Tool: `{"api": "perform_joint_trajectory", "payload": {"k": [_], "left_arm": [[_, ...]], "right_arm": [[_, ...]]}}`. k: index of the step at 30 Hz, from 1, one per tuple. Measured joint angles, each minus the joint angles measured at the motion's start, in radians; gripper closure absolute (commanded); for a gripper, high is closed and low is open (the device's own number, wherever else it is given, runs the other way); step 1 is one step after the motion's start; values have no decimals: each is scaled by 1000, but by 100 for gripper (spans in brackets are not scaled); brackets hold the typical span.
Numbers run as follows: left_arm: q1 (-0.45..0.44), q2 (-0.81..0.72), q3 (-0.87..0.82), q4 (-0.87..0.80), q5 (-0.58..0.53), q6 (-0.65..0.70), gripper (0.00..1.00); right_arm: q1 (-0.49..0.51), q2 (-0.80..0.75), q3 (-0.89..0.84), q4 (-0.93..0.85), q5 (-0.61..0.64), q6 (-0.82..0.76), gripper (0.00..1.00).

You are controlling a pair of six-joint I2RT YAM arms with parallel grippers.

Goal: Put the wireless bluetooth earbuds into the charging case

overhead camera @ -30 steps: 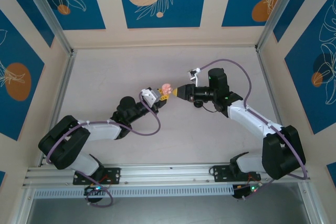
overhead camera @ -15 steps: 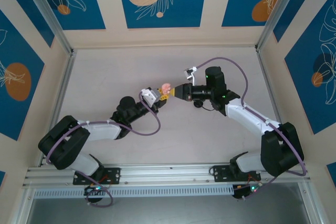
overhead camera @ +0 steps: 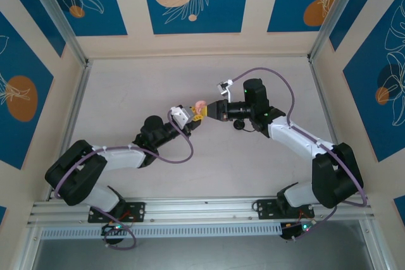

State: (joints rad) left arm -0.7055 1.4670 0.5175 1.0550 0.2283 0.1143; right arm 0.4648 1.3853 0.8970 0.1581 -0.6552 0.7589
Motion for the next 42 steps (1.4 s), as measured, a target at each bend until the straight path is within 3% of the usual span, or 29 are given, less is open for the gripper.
{"api": "perform_joint_trajectory", "payload": {"k": [8,16,18,27,34,42], "left_arm": [[0,-4,1,-19,8,0,90],[0,-38,11,-58,137,-18,90],[0,-45,11,-59,178,-35,90],[0,-68,16,-90,314,-94,90],[-2,-68,19,-100,330,-126,89],[-6,-85,40,-142,340,-140,88]], "right_arm": [[1,-7,1,-16,1,-24,74],[-68,-125,21,-154,11,-158,40],[-101,-136,39,-180,2,-196,37],[-124,-50,93,-257,-135,-294,37],[-95,-21,108,-274,-226,-324,46],[-86,-14,118,-300,-239,-363,58]]}}
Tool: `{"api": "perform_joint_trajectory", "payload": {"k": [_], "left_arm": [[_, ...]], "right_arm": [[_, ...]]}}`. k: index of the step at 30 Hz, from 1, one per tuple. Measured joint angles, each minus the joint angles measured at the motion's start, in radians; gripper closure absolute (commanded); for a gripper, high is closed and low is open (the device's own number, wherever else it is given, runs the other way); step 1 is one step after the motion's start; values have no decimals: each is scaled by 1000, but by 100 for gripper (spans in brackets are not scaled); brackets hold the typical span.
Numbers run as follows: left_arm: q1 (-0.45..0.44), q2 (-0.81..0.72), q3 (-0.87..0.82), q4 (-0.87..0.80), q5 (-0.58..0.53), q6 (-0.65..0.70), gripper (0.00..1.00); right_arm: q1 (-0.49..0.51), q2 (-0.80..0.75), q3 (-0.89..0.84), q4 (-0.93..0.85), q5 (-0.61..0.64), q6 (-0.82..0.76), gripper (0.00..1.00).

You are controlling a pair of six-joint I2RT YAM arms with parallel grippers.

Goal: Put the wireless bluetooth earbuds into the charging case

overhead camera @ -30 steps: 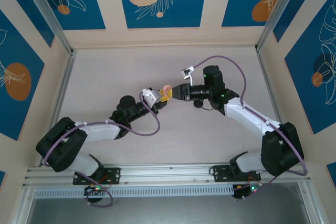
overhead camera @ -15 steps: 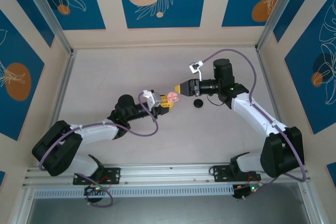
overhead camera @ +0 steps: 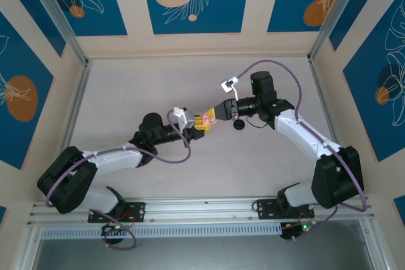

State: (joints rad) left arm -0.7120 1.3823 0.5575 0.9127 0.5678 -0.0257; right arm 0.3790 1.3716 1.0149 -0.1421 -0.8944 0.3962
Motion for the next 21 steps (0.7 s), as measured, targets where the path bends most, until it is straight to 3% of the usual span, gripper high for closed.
{"api": "perform_joint_trajectory", "payload": {"k": [10,12,21], "left_arm": [[-5,-6,44,-170,-58,-50,85],[-5,-5,57,-220,-75,-68,85],[-5,109,208,-486,-101,-309,86]], "right_arm": [[-49,-129,-82,5,-21,4,63],[-62,-146,-95,-2,-8,15,57],[-217,-162,-152,-66,263,163,55]]}}
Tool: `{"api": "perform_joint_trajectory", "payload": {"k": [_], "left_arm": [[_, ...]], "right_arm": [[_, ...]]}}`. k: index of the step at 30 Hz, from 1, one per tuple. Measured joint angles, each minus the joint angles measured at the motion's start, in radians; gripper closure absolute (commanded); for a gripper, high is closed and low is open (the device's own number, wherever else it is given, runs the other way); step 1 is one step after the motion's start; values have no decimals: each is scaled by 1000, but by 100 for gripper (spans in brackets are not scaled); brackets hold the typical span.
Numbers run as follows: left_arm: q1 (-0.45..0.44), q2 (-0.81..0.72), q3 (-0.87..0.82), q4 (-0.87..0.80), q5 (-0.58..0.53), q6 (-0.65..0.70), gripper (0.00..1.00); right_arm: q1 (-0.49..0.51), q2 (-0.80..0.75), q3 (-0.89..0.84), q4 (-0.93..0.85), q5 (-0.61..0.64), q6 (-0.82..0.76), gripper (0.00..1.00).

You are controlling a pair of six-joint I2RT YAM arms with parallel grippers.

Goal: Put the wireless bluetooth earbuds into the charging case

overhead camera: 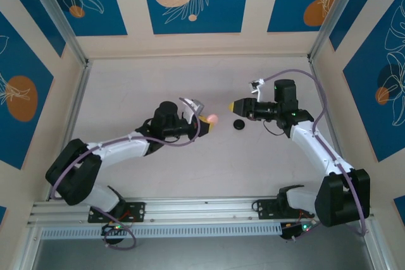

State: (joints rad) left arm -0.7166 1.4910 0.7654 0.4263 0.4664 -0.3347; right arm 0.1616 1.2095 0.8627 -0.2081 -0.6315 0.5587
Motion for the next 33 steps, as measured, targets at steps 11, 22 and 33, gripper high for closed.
{"api": "perform_joint_trajectory", "payload": {"k": [11,22,33], "left_arm": [[0,210,141,-256,23,-319,80],[0,372,297,-367,39,-385,79],[0,419,345,-480,21,-393,77]], "right_arm": [[-47,-16,-38,-127,180,78,55],[-64,-15,-58,-146,187,78,55],[-85,-16,-58,-167,182,74,55]]}}
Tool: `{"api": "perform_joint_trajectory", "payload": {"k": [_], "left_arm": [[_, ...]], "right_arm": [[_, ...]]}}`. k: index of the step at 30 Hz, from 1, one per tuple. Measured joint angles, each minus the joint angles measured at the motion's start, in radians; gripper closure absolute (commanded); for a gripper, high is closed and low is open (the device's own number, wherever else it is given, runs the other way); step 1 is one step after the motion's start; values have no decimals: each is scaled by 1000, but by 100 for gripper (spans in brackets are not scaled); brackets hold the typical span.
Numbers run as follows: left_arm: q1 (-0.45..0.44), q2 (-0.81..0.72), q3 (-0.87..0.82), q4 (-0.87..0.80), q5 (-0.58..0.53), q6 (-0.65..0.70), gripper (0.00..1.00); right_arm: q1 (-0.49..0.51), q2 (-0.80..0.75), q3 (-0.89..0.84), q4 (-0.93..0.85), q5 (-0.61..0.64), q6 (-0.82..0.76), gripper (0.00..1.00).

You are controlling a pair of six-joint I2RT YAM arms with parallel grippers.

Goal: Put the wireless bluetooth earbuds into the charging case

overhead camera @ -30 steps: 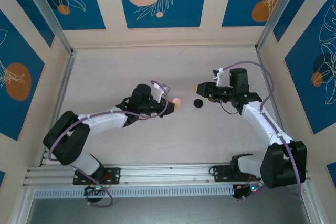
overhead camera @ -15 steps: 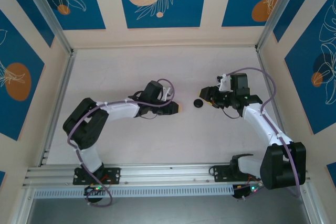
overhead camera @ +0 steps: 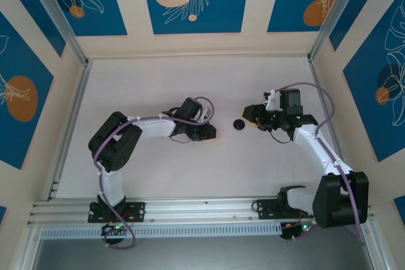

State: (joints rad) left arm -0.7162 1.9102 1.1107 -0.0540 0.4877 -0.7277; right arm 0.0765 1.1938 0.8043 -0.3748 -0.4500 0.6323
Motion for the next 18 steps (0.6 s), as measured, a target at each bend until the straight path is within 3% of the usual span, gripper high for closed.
{"api": "perform_joint_trajectory", "payload": {"k": [12,18], "left_arm": [[16,2,30,-150,-75,41,46],[63,-68,41,-280,-166,113,36]], "right_arm": [[-43,-21,0,-42,-2,-26,54],[-78,-21,0,-54,18,-70,45]]}}
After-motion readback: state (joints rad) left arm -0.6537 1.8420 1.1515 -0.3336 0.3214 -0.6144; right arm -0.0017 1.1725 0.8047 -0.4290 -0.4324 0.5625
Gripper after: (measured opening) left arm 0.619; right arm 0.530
